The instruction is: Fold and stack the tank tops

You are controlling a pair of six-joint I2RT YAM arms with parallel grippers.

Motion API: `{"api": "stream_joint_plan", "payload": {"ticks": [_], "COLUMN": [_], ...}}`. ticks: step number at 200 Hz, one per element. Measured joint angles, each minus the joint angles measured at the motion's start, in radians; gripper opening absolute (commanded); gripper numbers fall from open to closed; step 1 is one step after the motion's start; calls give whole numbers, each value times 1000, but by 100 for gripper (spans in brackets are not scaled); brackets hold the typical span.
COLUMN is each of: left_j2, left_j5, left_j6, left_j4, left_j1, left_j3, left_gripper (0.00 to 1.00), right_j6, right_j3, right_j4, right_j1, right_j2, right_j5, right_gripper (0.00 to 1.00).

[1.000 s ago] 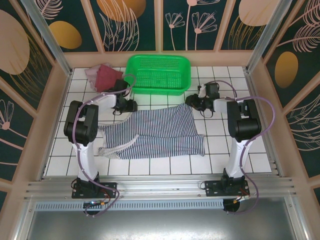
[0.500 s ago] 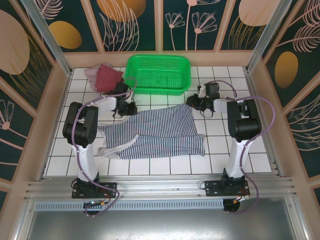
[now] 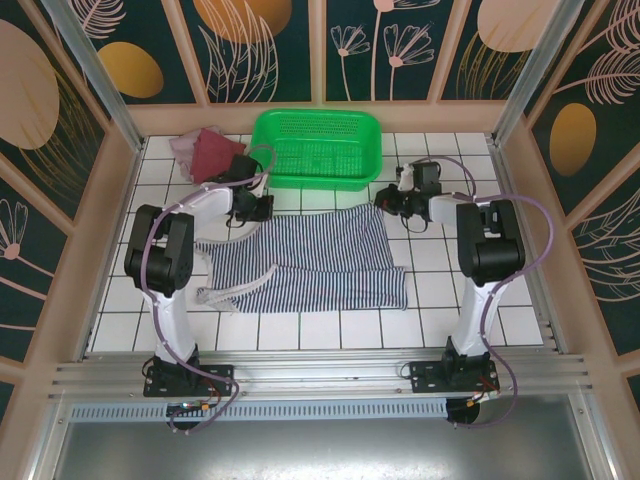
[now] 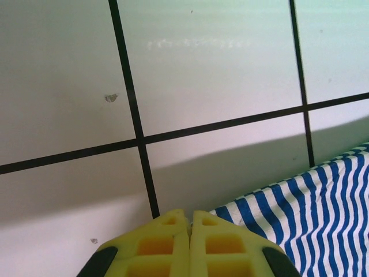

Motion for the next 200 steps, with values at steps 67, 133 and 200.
{"api": "stream_joint_plan", "payload": {"ticks": [67,133,200], "left_j2": [-161,-379,-495], "left_j5": [1,83,137], "left_j6": [2,-60,-137], "left_j4": [10,29,50], "left_j1": [0,-10,-71], "left_j3": [-113,-377,-542], "left_gripper": [2,5,7], "right_j6": [-23,-47,-47], "right_j3": [-119,-325,-480], "right_j4": [-7,-87,-164], "right_j1": [-6,-7,-9], "right_j2": [-211,-365,-546], "right_j5": [-39,-57,-32], "right_gripper": [4,4,6]}}
